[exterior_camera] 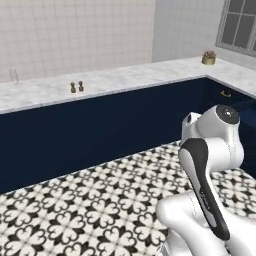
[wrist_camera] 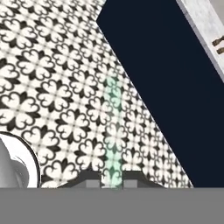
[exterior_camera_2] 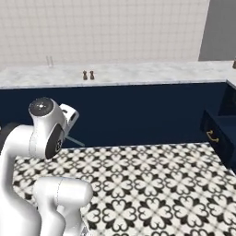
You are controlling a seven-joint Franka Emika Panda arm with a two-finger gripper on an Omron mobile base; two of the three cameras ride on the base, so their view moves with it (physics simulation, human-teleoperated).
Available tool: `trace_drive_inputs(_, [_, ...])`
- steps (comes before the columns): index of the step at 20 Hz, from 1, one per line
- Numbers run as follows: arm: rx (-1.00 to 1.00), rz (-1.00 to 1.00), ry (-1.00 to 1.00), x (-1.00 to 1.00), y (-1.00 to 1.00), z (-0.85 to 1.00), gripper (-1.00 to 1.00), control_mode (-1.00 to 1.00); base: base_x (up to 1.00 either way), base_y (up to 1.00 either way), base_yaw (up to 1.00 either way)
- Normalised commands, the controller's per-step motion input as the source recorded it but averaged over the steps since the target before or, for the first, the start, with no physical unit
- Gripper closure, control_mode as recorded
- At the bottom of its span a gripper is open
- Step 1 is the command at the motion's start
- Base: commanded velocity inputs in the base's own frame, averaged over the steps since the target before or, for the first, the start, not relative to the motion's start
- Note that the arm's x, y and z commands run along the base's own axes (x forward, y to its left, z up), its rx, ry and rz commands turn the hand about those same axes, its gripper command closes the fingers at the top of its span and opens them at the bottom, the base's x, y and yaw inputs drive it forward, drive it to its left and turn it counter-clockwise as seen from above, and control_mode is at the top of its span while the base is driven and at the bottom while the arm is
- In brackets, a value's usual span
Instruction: Take a straw from the drawer in front and place it inside the glass cup on the dining counter.
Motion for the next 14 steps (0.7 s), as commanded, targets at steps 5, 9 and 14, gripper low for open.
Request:
trace_drive_inputs(5, [0.0, 0.0, 0.0, 0.0, 0.0, 0.0, 1.0, 1.0, 0.35, 1.0, -0.31])
trace_drive_inputs(9, [0.0, 0.0, 0.0, 0.0, 0.0, 0.0, 1.0, 1.0, 0.28, 1.0, -0.3])
trace_drive_inputs(14, [0.0, 0.0, 0.0, 0.0, 0.0, 0.0, 1.0, 1.0, 0.07, 1.0, -0.3])
